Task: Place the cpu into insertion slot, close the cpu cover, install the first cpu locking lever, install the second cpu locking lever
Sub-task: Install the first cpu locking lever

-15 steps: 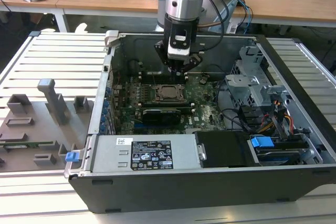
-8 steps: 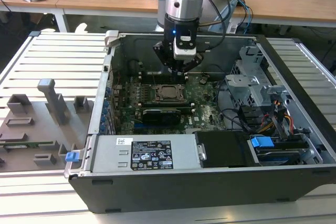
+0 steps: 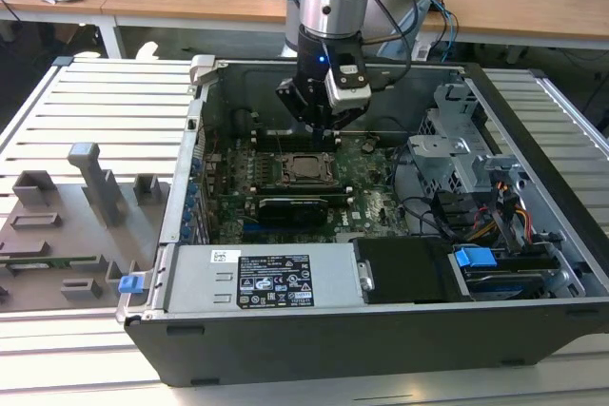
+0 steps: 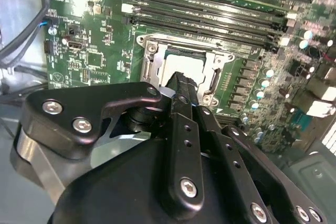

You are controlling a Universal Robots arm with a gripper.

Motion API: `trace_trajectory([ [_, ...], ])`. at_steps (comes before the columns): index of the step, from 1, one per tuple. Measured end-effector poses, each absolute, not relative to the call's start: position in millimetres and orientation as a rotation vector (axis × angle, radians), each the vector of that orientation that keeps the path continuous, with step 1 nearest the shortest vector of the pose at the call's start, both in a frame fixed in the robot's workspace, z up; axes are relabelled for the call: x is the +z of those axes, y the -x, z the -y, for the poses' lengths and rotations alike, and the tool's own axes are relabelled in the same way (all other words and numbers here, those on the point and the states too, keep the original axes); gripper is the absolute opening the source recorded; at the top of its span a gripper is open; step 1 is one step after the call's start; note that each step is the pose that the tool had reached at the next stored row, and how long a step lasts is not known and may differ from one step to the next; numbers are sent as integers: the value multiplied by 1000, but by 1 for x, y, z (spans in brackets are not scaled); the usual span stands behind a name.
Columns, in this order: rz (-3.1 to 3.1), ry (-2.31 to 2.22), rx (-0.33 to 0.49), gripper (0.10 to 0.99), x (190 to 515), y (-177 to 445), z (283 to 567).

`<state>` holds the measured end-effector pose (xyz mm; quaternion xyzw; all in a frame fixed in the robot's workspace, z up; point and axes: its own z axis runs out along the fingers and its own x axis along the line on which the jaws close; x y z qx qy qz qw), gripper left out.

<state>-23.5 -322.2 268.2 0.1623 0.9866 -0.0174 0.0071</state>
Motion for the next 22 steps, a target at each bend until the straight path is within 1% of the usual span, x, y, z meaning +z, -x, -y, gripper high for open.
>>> trace_trajectory([
  [13, -3113, -260, -52, 106, 268, 23, 322],
  [22, -3121, 57, -49, 106, 268, 23, 322],
])
